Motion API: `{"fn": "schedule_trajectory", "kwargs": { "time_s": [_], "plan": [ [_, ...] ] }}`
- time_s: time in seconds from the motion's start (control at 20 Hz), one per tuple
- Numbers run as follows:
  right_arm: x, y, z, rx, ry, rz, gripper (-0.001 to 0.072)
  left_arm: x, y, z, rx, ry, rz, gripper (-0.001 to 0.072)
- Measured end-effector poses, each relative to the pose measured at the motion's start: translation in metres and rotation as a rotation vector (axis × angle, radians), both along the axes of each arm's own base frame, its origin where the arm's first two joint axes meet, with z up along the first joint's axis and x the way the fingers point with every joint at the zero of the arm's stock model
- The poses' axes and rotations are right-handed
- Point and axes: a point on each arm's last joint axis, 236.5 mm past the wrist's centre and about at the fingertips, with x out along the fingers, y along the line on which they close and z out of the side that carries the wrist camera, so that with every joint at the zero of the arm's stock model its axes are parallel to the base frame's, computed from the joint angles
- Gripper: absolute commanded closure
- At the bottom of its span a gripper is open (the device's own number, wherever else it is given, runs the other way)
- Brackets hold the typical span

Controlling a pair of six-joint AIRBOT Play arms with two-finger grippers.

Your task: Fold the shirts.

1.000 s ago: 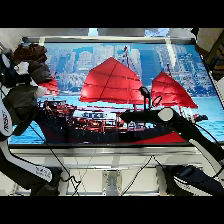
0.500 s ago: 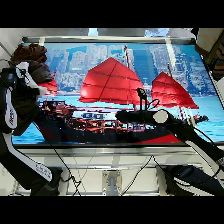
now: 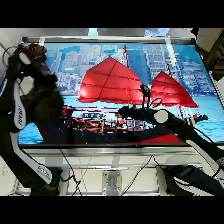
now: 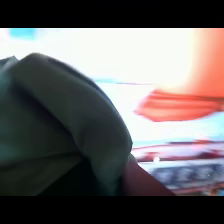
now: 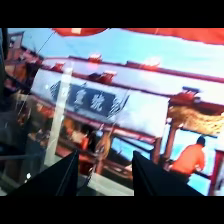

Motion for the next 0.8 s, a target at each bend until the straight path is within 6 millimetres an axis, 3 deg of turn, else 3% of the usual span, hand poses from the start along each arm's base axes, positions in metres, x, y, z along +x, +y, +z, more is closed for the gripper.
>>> {"fn": "schedule_trajectory", "kwargs": {
  "time_s": [0.15, 0.35, 0.45, 0.5, 0.55, 0.65, 0.8],
  "plan": [
    [0.014, -0.026, -0.004, -0.039, -0.009, -0.042, 0.0349, -0.013, -0.118, 0.035, -0.07, -0.071, -0.222, 0.0696],
    [0.026, -0.069, -0.013, -0.106, 0.006, -0.089, 0.0349, -0.066, -0.267, 0.047, -0.126, -0.128, -0.503, 0.0697],
    [0.028, -0.09, -0.017, -0.148, 0.013, -0.099, 0.0348, -0.098, -0.324, 0.048, -0.147, -0.156, -0.624, 0.0675],
    [0.028, -0.099, -0.018, -0.169, 0.013, -0.103, 0.0346, -0.111, -0.345, 0.049, -0.148, -0.182, -0.683, 0.0386],
    [0.029, -0.109, -0.017, -0.19, 0.009, -0.11, 0.0314, -0.119, -0.36, 0.049, -0.128, -0.216, -0.736, -0.0013],
    [0.031, -0.125, -0.014, -0.219, -0.003, -0.124, 0.0205, -0.108, -0.36, 0.05, -0.009, -0.308, -0.756, -0.0003],
    [0.029, -0.134, -0.012, -0.224, 0.003, -0.13, 0.0169, -0.044, -0.307, 0.062, 0.277, -0.471, -0.616, 0.0015]
  ]
}}
